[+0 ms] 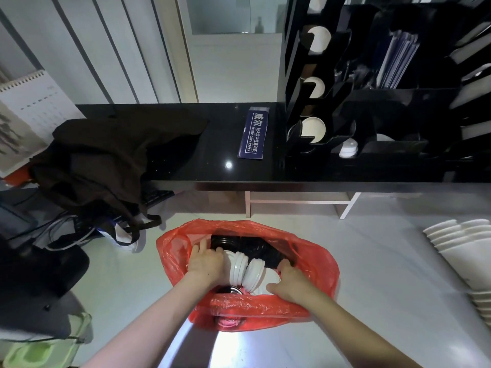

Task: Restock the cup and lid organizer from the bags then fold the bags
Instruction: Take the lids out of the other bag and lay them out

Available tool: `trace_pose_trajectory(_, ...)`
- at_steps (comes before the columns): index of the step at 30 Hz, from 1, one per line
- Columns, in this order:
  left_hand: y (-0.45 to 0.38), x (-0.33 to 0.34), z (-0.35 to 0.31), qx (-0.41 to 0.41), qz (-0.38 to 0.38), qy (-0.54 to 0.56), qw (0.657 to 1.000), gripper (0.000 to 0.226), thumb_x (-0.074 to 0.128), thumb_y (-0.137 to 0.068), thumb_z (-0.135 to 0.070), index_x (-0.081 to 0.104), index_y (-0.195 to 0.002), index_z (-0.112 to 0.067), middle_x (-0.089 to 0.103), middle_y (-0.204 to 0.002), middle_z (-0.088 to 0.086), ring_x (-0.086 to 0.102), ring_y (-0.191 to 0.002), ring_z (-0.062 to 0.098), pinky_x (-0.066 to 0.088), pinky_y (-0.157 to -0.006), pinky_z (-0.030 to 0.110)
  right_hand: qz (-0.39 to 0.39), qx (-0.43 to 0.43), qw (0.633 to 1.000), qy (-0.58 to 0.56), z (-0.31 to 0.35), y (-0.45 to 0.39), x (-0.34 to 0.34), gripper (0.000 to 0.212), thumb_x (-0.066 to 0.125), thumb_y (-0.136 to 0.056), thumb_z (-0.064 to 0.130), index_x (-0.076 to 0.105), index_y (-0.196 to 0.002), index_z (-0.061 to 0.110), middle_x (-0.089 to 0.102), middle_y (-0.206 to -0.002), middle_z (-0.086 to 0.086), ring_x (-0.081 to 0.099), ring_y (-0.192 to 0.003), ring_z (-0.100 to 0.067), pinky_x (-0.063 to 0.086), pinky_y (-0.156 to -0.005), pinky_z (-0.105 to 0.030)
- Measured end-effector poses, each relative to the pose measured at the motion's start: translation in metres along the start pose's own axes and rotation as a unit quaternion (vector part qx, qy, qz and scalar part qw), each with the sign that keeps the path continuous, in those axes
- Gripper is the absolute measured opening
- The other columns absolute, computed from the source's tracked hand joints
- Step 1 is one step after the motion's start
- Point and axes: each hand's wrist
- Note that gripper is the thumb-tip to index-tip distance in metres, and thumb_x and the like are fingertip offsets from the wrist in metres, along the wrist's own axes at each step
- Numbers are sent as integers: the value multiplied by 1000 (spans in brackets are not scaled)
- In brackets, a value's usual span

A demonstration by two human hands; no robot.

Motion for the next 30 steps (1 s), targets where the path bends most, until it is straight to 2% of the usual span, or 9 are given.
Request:
trace_pose_trajectory(6, -7, 9, 4, 3, 35, 33, 999, 68, 53, -85, -47, 37, -145, -19, 61, -132, 6, 30, -141, 37, 24, -115, 51, 29, 56, 995, -78, 6, 2, 0, 90, 80, -70, 45, 38, -146, 20, 60, -124, 0, 61, -108, -21, 51, -86, -30)
trace_pose_trajectory(10, -6, 9, 4, -12, 15, 65, 998, 61, 49, -89, -37, 38, -146, -17, 63, -131, 7, 32, -140, 36, 25, -114, 50, 36, 69, 991, -105, 8, 5, 0, 70, 80, -57, 49, 63, -120, 23, 68, -110, 5, 67, -97, -15, 57, -83, -30)
trace_pose_trajectory(13, -6, 10, 7, -26, 14, 73, 997, 52, 56, -91, -48, 53, -134, -19, 57, -138, 10, 34, -139, 37, 26, -114, 50, 18, 67, 991, -111, 8, 5, -2, 56, 73, -54, 51, 69, -99, 18, 70, -98, 1, 68, -81, -13, 52, -63, -26)
trace_pose_trajectory(16, -6, 12, 7, -28, 16, 74, 997, 48, 58, -90, -56, 63, -121, -20, 55, -139, 10, 33, -139, 36, 26, -114, 51, 7, 73, 989, -129, 6, 6, -6, 59, 71, -55, 50, 68, -103, 16, 69, -101, 1, 67, -81, -14, 44, -56, -25)
trace_pose_trajectory(20, 0, 11, 0, -18, -47, 76, 996, 53, 53, -91, -58, 57, -125, -18, 60, -129, 5, 36, -132, 31, 30, -105, 49, -16, 61, 984, -168, -1, 2, -4, 71, 68, -52, 56, 67, -112, 17, 71, -102, 2, 68, -88, -17, 45, -59, -26)
trace_pose_trajectory(24, 12, 10, -8, 15, -102, 139, 985, 61, 42, -92, -65, 56, -128, -18, 67, -121, 3, 49, -126, 28, 39, -102, 48, -56, 44, 978, -199, 1, 9, -4, 54, 75, -72, 54, 65, -109, 16, 71, -102, 0, 67, -91, -17, 51, -70, -31)
trace_pose_trajectory(26, 17, 12, -10, 26, -87, 216, 972, 68, 43, -90, -67, 53, -136, -18, 65, -124, 3, 57, -117, 27, 48, -97, 46, -67, 44, 974, -210, 4, 14, -3, 51, 73, -86, 47, 62, -125, 15, 68, -118, -3, 65, -106, -21, 50, -83, -31)
trace_pose_trajectory(28, 20, 16, -10, 28, -56, 284, 957, 69, 49, -90, -62, 48, -143, -17, 59, -131, 5, 61, -114, 28, 53, -93, 41, -73, 47, 970, -228, 3, 17, -3, 64, 70, -92, 42, 52, -145, 12, 60, -141, -6, 57, -129, -26, 45, -97, -31)
trace_pose_trajectory(30, 20, 19, -8, 27, -44, 315, 948, 64, 55, -88, -56, 49, -139, -18, 57, -128, 5, 62, -108, 27, 55, -92, 41, -77, 39, 964, -250, 2, 21, -4, 67, 70, -93, 38, 47, -151, 15, 54, -149, -4, 52, -136, -25, 42, -105, -32)
Point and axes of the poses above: each hand's wrist, its own y-axis away from the middle knuckle, its own x-axis out of the palm, z = x × y
